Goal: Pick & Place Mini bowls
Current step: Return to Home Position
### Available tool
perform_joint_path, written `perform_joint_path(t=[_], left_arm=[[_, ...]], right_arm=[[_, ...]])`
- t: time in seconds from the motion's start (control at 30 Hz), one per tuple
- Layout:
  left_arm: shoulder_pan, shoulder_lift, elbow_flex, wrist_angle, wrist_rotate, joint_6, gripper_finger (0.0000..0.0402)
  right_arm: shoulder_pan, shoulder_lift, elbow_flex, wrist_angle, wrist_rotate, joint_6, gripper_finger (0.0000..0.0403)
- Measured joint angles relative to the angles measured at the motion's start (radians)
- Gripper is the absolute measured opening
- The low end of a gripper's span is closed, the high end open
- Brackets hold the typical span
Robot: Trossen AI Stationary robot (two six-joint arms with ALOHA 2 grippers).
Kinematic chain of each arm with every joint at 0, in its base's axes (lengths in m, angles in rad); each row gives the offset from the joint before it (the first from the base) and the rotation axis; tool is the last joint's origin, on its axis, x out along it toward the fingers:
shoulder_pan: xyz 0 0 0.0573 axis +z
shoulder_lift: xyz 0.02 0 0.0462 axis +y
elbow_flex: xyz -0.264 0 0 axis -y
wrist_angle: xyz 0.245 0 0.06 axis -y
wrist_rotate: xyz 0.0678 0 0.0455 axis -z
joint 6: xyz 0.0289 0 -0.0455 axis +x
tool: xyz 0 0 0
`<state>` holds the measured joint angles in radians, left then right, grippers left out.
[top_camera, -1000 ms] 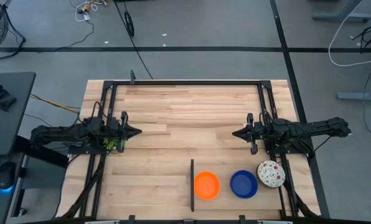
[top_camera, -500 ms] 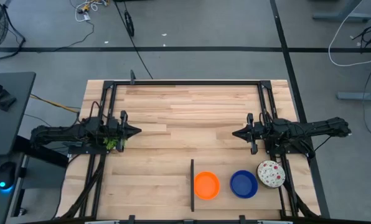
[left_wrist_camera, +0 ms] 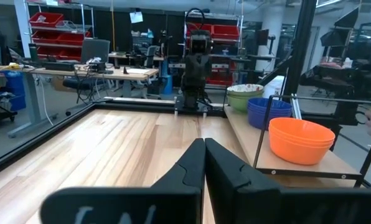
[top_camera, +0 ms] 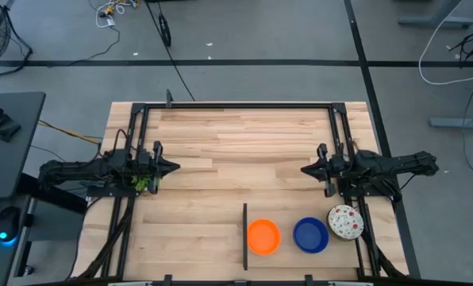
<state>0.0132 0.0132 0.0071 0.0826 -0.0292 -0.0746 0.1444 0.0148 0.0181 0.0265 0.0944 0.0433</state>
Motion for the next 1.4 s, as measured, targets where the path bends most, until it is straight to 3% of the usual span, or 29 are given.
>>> perform_joint_path(t=[0.17, 0.3, 0.47, 1.4], left_arm=[[0.000, 0.000, 0.000, -0.001, 0.000, 0.000, 0.0016], [0.000, 0.000, 0.000, -0.003, 0.000, 0.000, 0.0017], [0.000, 0.000, 0.000, -0.005, -0.003, 0.000, 0.0017], [0.000, 0.000, 0.000, -0.005, -0.003, -0.001, 0.0017]], right_arm=[[0.010, -0.015, 0.002, 0.066, -0.001, 0.002, 0.0020], [0.013, -0.015, 0.001, 0.000, -0.008, 0.001, 0.0020], [0.012, -0.015, 0.001, -0.016, -0.099, -0.012, 0.0020], [-0.129, -0.015, 0.000, -0.010, -0.096, -0.085, 0.0020]])
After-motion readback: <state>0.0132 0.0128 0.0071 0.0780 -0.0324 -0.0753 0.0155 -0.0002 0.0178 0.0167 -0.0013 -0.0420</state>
